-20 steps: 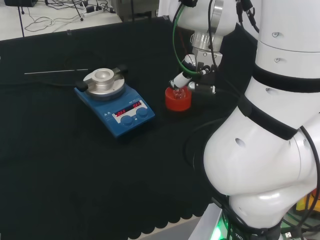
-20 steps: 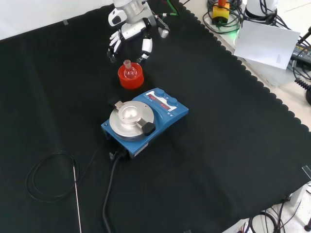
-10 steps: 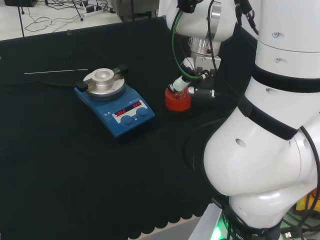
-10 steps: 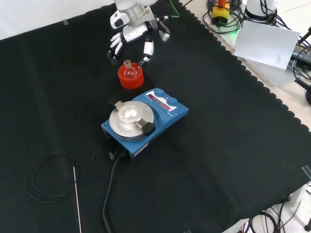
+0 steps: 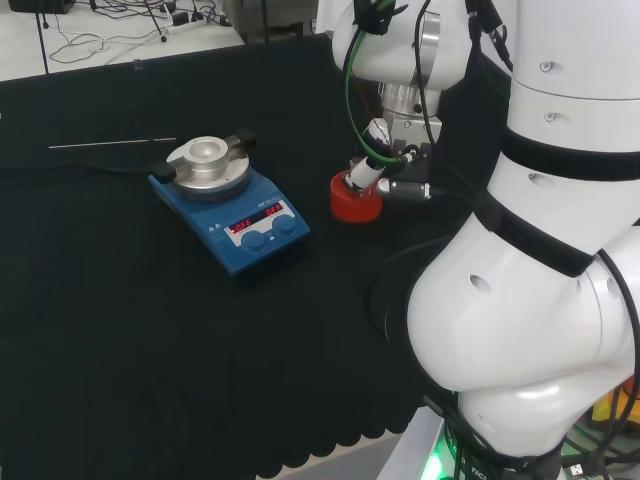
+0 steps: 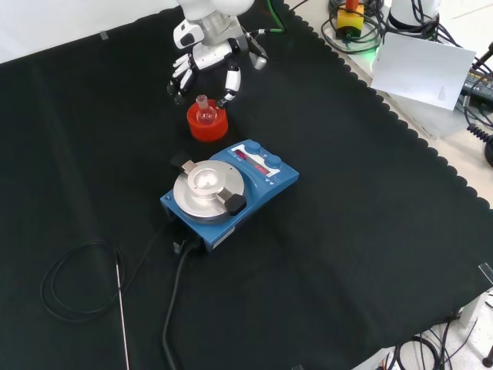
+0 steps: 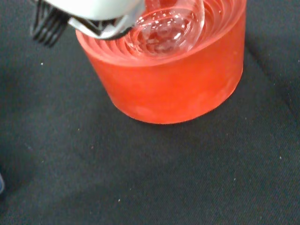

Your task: Pick up the round-bottom flask.

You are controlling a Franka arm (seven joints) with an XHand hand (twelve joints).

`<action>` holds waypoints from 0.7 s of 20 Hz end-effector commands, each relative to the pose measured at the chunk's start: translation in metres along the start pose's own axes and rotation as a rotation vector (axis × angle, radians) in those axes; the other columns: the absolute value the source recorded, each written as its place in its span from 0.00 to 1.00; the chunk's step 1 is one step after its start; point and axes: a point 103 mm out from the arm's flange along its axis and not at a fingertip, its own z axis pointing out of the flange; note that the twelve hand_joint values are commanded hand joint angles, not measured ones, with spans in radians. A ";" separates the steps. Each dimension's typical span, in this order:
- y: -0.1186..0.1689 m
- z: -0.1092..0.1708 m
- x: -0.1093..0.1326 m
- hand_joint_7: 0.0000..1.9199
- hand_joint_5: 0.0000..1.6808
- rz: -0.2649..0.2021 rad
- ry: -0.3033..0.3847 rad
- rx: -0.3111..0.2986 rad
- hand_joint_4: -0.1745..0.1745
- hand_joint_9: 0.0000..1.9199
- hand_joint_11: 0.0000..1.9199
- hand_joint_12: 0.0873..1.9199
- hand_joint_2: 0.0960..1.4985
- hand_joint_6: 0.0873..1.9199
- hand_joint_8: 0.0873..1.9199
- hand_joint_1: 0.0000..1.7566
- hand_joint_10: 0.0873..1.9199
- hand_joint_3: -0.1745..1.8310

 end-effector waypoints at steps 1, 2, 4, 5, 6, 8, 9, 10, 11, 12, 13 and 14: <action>0.001 0.002 0.000 0.07 0.40 -0.005 -0.003 -0.026 0.42 0.18 0.07 0.71 0.36 0.00 0.30 0.54 0.32 0.40; 0.001 0.002 0.001 0.08 0.42 -0.006 -0.004 -0.032 0.42 0.18 0.07 0.71 0.36 0.01 0.30 0.54 0.32 0.40; 0.002 0.002 0.002 0.09 0.44 -0.011 0.002 -0.043 0.41 0.19 0.08 0.70 0.36 0.03 0.31 0.55 0.32 0.41; 0.002 0.002 0.003 0.09 0.45 -0.012 0.004 -0.054 0.41 0.20 0.09 0.70 0.36 0.04 0.31 0.55 0.32 0.41; 0.002 0.002 0.004 0.11 0.45 -0.015 0.002 -0.063 0.40 0.21 0.10 0.70 0.36 0.07 0.31 0.55 0.31 0.41; 0.003 0.001 0.005 0.13 0.44 -0.017 -0.001 -0.073 0.39 0.22 0.11 0.69 0.36 0.18 0.31 0.55 0.30 0.41; 0.003 0.000 0.005 0.13 0.42 -0.020 -0.005 -0.081 0.38 0.23 0.12 0.69 0.36 0.23 0.31 0.55 0.30 0.41; 0.004 0.000 0.005 0.13 0.42 -0.024 -0.010 -0.084 0.38 0.23 0.12 0.69 0.36 0.26 0.31 0.55 0.30 0.41; 0.004 0.000 0.005 0.13 0.42 -0.024 -0.011 -0.087 0.38 0.24 0.12 0.69 0.36 0.28 0.31 0.56 0.30 0.42; 0.005 -0.001 0.005 0.13 0.42 -0.025 -0.015 -0.093 0.37 0.24 0.12 0.69 0.36 0.29 0.31 0.56 0.30 0.42; 0.006 -0.001 0.004 0.13 0.42 -0.027 -0.022 -0.096 0.37 0.24 0.12 0.69 0.36 0.30 0.31 0.56 0.30 0.42; 0.007 -0.001 0.004 0.14 0.42 -0.027 -0.025 -0.097 0.37 0.24 0.12 0.69 0.36 0.31 0.31 0.56 0.30 0.42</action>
